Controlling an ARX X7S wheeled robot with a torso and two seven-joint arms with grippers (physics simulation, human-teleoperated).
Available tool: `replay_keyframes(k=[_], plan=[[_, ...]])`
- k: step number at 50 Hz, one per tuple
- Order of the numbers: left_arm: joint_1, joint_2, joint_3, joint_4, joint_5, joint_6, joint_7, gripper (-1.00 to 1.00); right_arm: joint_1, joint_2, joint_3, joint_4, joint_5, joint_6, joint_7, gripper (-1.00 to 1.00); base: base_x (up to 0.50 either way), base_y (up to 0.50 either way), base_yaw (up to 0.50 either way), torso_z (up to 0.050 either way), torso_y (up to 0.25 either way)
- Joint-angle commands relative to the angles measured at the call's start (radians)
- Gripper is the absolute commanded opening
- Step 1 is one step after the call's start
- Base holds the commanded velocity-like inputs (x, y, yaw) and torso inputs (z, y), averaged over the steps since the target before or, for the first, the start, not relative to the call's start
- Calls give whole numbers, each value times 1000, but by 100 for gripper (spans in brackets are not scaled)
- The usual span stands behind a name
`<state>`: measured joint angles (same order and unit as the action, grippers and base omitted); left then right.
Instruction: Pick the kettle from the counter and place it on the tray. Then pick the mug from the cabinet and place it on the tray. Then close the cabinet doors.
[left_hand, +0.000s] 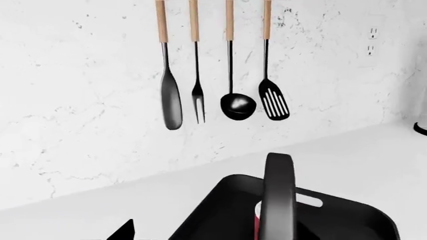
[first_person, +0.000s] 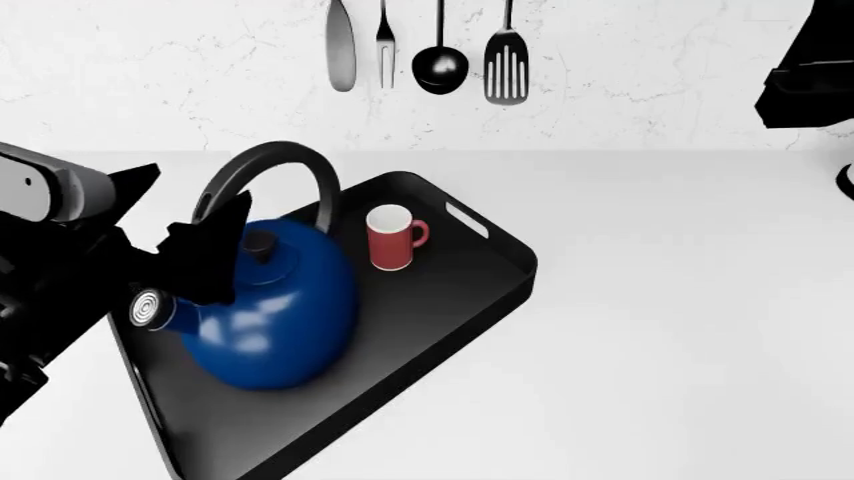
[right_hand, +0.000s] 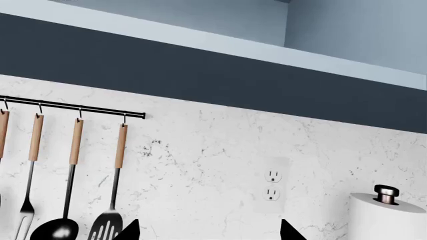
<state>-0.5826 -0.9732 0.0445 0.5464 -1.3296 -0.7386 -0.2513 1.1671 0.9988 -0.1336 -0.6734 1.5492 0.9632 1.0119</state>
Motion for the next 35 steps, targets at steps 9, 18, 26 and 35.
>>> replay_keyframes(k=[9,18,26,35], plan=[[3,-17,-16,32,-32,-6,36,100,4,-1,-5,1,0,-1,2,100,0,0,0,1,1],[21,-4,12,30,0,-6,55,100,-5,1,-3,0,-3,-7,0,100,0,0,0,0,0],[24,1,26,28,18,-9,62,100,-4,1,-5,0,-1,-7,2,100,0,0,0,0,0],[-54,-30,-37,39,-53,-7,-1,100,-4,1,-7,0,-3,-9,1,100,0,0,0,0,0]])
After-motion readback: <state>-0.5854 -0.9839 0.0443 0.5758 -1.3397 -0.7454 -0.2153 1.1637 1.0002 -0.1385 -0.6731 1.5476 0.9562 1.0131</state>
